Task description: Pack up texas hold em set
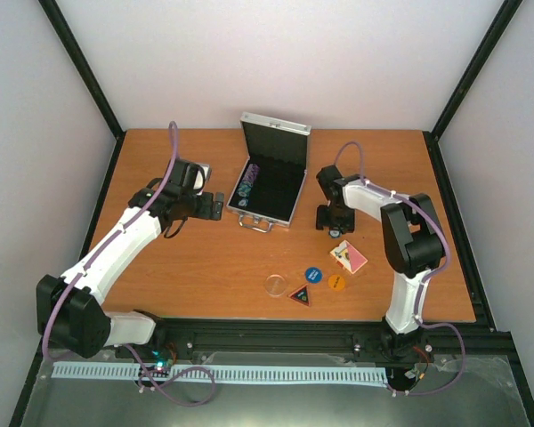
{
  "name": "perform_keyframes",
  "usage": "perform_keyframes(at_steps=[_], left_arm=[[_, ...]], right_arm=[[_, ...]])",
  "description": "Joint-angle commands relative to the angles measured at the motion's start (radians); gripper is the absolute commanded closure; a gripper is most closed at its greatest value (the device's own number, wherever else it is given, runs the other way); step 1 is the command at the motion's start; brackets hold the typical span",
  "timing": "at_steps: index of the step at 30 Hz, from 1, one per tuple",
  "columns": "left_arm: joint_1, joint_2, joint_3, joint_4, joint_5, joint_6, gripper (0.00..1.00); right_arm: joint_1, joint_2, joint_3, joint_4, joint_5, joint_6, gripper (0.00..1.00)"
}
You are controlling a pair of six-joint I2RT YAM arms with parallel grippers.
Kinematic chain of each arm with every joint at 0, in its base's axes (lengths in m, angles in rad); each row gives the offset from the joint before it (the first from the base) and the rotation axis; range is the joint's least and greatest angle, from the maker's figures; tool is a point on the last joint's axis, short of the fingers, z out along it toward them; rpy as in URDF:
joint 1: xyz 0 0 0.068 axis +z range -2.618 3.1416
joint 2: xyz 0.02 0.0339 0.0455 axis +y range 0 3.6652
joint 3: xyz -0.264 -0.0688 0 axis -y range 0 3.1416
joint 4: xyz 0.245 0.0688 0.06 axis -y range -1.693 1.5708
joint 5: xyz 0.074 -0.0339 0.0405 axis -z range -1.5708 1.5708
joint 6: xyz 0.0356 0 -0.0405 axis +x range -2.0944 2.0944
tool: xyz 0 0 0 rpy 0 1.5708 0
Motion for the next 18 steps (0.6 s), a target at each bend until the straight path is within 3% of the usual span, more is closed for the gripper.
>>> perform_keyframes(at_steps=[1,14,18], left_arm=[[0.010,-0.020,0.000,-0.012,-0.004,-0.009,0.00],[0.010,0.004,-0.001,0.009,0.029,-0.004,0.00],[0.010,-0.002,0.000,0.001,0.023,-0.007,0.00]], right_arm=[[-0.004,-0.002,-0.057,-0.022,-0.006,0.032,0.35],[-0.004,-0.019,-0.114,0.015,-0.001,0.052,0.35],[-0.006,0.013,-0.099,0.028,-0.010,0.045,0.52]])
